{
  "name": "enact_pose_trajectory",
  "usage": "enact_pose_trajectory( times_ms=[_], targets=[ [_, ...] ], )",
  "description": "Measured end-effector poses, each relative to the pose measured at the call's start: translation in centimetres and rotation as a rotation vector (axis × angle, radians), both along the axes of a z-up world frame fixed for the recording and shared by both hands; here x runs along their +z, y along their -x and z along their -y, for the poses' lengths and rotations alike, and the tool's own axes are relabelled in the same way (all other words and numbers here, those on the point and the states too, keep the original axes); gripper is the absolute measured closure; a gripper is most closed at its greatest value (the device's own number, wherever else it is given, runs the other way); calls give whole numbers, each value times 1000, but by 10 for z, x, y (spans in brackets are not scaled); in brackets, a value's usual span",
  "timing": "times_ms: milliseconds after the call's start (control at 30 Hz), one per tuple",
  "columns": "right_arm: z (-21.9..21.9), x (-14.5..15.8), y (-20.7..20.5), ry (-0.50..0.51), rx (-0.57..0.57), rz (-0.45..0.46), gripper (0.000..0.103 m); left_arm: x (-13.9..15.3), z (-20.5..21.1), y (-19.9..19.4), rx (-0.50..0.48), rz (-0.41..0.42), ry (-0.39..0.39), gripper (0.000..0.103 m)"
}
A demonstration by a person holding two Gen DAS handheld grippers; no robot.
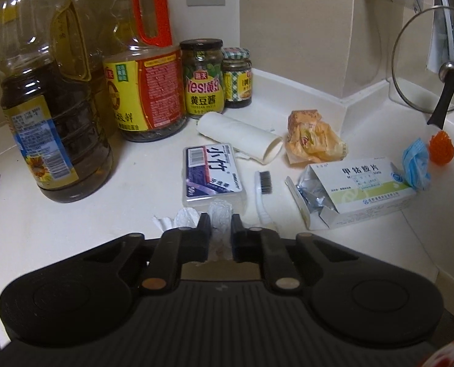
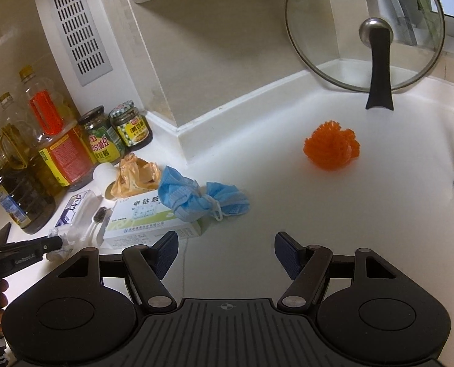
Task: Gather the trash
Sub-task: 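Grasp crumpled white tissue with left tool while right tool reaches blue mask, then close right tool on the blue face mask and lift it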
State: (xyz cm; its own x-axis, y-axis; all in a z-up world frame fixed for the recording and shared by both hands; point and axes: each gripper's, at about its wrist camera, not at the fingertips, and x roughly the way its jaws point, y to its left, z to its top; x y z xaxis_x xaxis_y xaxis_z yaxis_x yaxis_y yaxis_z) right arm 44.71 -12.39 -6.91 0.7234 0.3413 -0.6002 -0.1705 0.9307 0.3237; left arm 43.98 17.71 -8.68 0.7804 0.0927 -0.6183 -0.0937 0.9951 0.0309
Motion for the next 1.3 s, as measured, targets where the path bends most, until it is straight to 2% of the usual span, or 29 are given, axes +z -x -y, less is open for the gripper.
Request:
enact_pose_trajectory(
  times_ms=[467, 833, 900, 1033, 1100, 1167, 1233, 1267, 1300],
  targets=[
    [-25, 4, -16, 66, 94, 102, 33, 38, -37, 37, 117, 84, 37, 94],
    [-60, -4, -43, 189, 166, 177, 35, 49, -44, 49, 150, 102, 30, 94],
    [-64, -9, -46, 212, 179, 176, 45, 48, -43, 50, 150, 100, 27, 94],
    [-65, -18, -53, 225, 182, 150, 56, 48, -40, 52, 155, 87, 25, 94],
    [-62, -18, -52, 230, 180, 159, 73, 49, -39, 54, 156, 88, 23, 94],
    [-59, -17, -52, 232, 179, 164, 75, 51, -38, 57, 155, 90, 19, 94],
    [-55, -15, -52, 227, 169, 170, 80, 52, -36, 60, 156, 91, 17, 94],
    [-52, -13, -51, 224, 167, 173, 86, 53, -36, 61, 157, 91, 17, 94],
    [-50, -11, -50, 223, 167, 177, 87, 54, -35, 62, 157, 93, 17, 94]
  ],
)
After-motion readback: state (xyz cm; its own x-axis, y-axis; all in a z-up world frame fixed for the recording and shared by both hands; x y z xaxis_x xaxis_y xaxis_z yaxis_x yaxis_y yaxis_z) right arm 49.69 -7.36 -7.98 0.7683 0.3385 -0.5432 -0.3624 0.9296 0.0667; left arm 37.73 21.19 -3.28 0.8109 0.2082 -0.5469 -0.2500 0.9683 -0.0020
